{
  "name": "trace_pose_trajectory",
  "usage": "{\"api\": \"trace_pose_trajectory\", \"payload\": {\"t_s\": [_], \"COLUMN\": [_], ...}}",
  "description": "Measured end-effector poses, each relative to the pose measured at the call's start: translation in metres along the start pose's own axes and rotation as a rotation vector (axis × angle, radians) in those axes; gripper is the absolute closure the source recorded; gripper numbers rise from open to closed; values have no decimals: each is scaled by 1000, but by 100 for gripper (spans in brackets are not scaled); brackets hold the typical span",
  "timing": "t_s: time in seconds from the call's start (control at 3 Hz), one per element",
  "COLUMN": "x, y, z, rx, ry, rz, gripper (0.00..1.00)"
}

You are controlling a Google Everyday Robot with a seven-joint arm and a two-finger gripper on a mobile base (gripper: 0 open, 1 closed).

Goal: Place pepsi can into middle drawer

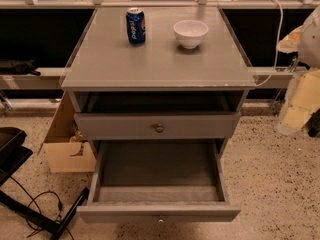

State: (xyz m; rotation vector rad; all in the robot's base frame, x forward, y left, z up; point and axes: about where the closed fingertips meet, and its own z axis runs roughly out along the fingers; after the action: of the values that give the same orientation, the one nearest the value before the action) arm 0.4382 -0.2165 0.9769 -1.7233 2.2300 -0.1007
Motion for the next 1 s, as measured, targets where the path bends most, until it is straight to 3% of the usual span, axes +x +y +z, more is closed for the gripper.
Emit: {"api": "trace_pose_trajectory", "payload": {"t_s": [0.67,1.0], "x": [6,13], "y": [0,-27], "z": [-26,-34], "rx": [29,75], "ry": [-25,-160], "rz": [20,111], "gripper": [0,0]}}
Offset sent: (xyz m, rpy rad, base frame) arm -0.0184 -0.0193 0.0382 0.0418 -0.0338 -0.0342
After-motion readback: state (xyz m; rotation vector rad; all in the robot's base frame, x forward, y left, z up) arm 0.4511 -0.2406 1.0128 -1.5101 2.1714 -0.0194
